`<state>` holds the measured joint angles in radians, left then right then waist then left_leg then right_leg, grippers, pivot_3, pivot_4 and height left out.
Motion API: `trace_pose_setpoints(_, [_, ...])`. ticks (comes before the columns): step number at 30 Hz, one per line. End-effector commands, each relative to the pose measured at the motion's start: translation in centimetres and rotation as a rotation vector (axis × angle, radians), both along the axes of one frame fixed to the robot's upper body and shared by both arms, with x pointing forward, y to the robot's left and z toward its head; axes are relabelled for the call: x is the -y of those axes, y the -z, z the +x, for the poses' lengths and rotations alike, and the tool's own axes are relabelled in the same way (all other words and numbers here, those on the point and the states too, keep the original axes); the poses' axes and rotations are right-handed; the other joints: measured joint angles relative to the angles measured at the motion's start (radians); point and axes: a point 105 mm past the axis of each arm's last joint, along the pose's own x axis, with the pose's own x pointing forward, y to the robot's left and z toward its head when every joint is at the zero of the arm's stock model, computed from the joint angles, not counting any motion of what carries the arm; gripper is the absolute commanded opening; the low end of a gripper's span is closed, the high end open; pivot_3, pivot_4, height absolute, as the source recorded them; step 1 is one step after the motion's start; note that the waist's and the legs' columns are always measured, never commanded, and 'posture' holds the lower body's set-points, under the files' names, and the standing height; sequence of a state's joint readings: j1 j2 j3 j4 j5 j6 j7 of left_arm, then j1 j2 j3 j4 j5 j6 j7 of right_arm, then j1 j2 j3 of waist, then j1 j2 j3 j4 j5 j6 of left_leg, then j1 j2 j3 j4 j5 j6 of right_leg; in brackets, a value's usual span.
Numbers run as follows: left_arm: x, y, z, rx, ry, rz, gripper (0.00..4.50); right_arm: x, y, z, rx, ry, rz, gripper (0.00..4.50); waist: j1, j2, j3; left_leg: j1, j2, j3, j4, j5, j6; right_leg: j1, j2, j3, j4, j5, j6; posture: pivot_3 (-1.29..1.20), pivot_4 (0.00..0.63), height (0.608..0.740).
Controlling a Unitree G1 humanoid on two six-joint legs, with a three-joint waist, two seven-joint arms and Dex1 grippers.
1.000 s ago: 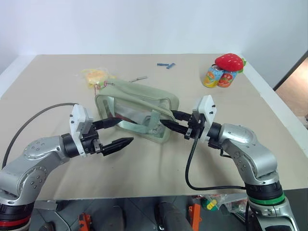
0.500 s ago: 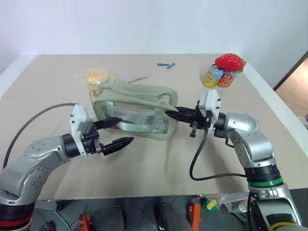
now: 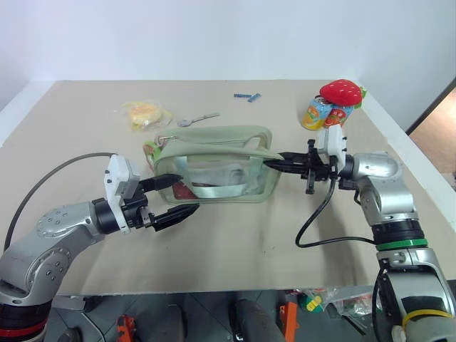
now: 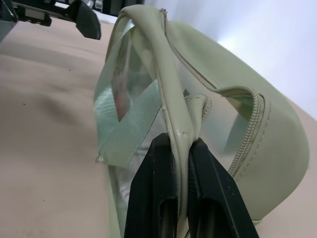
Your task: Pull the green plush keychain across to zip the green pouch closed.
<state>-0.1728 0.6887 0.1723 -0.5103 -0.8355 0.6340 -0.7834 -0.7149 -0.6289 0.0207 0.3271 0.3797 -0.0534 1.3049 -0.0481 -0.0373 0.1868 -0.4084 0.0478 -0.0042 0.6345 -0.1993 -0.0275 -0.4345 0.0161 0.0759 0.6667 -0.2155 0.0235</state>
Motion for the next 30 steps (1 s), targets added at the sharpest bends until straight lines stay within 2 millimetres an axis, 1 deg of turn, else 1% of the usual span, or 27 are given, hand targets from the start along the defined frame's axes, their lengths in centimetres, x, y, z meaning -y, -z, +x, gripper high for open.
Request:
trace_pose_setpoints(1, [-0.9,-2.2,0.5,0.066,-0.073,-0.071,4.50,0.2,-0.9,-0.4,0.034,0.019,0.014,0.09,0.000,0.000,0.000,0.000,0.000,0.000,0.000,0.000,0.000,0.000,0.000,0.000,0.000,0.000,0.000,0.00,0.150,0.740])
trace_pose_setpoints(3, [-1.6,-2.7,0.8,0.069,-0.114,-0.104,4.50,0.1,-0.8,-0.7,0.014,0.024,0.022,0.09,0.000,0.000,0.000,0.000,0.000,0.000,0.000,0.000,0.000,0.000,0.000,0.000,0.000,0.000,0.000,0.00,0.150,0.740])
trace_pose_setpoints(5, [-4.2,-3.4,1.6,0.072,-0.246,-0.164,4.50,-0.2,-0.2,-1.1,0.007,0.030,0.020,0.09,-0.002,0.000,0.000,0.000,0.000,0.000,0.000,0.000,0.000,0.000,0.000,0.000,0.000,0.000,0.000,0.00,0.150,0.740])
trace_pose_setpoints(7, [-6.5,-3.4,2.3,0.060,-0.359,-0.176,4.50,-0.3,0.2,-1.3,0.005,0.035,0.018,0.09,-0.003,0.000,0.000,0.000,0.001,0.000,0.000,0.000,0.000,0.000,0.001,0.000,0.000,0.000,0.000,0.00,0.150,0.740])
trace_pose_setpoints(9, [-7.5,-3.2,2.7,0.045,-0.411,-0.162,4.50,-0.5,0.4,-1.3,0.006,0.037,0.017,0.09,-0.003,0.000,0.000,0.001,0.001,0.000,0.000,0.000,0.000,0.000,0.001,0.000,0.001,0.000,0.000,0.00,0.150,0.740])
trace_pose_setpoints(11, [-8.4,-2.7,3.5,0.021,-0.461,-0.133,4.50,-0.6,0.4,-1.3,0.008,0.039,0.021,0.09,-0.002,0.000,0.000,0.001,0.001,0.000,0.000,0.000,0.000,0.000,0.001,0.000,0.001,0.000,0.000,0.00,0.150,0.740])
trace_pose_setpoints(13, [-9.4,-2.6,4.4,-0.013,-0.503,-0.142,4.50,-0.6,0.3,-1.3,0.016,0.039,0.020,0.09,-0.001,0.000,0.000,0.001,0.001,0.000,0.001,0.000,0.000,0.001,0.001,0.000,0.001,0.000,-0.001,0.00,0.150,0.740])
trace_pose_setpoints(17, [-9.5,-2.2,5.4,-0.060,-0.506,-0.176,4.50,-0.6,0.2,-1.3,0.030,0.046,0.009,0.09,-0.002,0.000,0.000,0.001,0.001,0.000,0.002,0.000,0.000,0.001,0.001,0.001,0.000,0.000,-0.002,0.00,0.150,0.740])
trace_pose_setpoints(19, [-9.1,-1.6,6.0,-0.081,-0.493,-0.168,4.50,-0.5,0.2,-1.2,0.033,0.049,0.003,0.09,-0.002,0.000,0.000,0.001,0.001,0.000,0.001,0.000,0.000,0.001,0.001,0.001,0.000,0.001,-0.001,0.00,0.150,0.740])
trace_pose_setpoints(21, [-9.0,-1.1,6.8,-0.095,-0.501,-0.184,4.50,-0.5,0.2,-1.2,0.036,0.050,-0.002,0.09,-0.001,0.000,0.000,0.001,0.001,0.000,0.001,0.000,0.000,0.001,0.001,0.000,0.000,0.002,0.001,0.00,0.150,0.740])
trace_pose_setpoints(25, [-9.0,-0.4,7.7,-0.121,-0.503,-0.204,4.50,-0.6,0.2,-1.2,0.038,0.052,-0.002,0.09,-0.003,0.000,0.000,0.001,0.001,0.000,0.001,0.000,0.000,0.000,0.001,0.000,0.001,0.002,0.001,0.00,0.150,0.740])
trace_pose_setpoints(27, [-9.0,0.3,8.2,-0.147,-0.497,-0.218,4.50,-0.6,0.1,-1.2,0.038,0.053,0.000,0.09,-0.002,0.000,0.000,0.001,0.001,0.000,0.000,0.000,0.000,0.000,0.001,0.000,0.001,0.002,0.001,0.00,0.150,0.740])
trace_pose_setpoints(30, [-8.6,1.1,8.9,-0.169,-0.475,-0.238,4.50,-0.7,0.1,-1.2,0.039,0.054,0.001,0.09,-0.002,0.000,0.000,0.001,0.001,0.000,0.001,0.000,0.000,0.000,0.001,0.000,0.000,0.002,0.001,0.00,0.150,0.740])
